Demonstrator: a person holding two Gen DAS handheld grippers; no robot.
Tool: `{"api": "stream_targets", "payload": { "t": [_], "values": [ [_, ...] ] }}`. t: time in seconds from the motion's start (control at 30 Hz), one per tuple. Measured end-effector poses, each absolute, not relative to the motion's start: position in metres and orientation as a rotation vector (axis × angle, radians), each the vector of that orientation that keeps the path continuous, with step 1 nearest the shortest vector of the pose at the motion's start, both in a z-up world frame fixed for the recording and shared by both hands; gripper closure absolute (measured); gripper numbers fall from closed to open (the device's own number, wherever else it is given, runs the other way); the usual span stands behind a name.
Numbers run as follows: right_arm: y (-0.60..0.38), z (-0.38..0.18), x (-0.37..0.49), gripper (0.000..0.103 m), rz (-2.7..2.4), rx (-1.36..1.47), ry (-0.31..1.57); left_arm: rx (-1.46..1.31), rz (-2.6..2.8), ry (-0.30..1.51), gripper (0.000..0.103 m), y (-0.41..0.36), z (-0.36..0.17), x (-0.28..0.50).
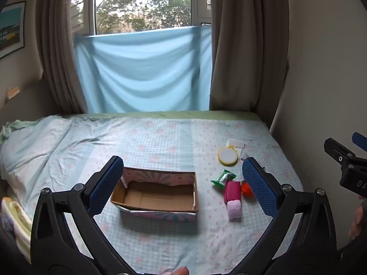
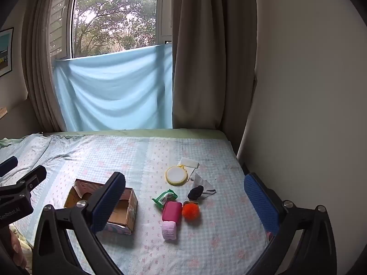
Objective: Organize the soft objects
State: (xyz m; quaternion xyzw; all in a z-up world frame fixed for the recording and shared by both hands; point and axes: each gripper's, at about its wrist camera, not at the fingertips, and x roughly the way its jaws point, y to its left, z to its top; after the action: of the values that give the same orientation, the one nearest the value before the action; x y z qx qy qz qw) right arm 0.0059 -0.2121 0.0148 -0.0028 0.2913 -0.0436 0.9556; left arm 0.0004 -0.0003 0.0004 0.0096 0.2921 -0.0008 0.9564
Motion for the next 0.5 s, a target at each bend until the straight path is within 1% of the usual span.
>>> {"api": "stream_targets", "payload": {
  "t": [0.27,0.5],
  "values": [
    [-0.213,0.015,0.006,0.0,-0.088,0.003,0.591,0.051,0.032,0.595,0.0,-0.012,0.002,0.006],
    [-0.219,0.017,0.007,0.0,-0.092,0.002,0.591,0.017,-0.002,0.576,0.0,-0.004,-0.001,0.0]
  ]
}}
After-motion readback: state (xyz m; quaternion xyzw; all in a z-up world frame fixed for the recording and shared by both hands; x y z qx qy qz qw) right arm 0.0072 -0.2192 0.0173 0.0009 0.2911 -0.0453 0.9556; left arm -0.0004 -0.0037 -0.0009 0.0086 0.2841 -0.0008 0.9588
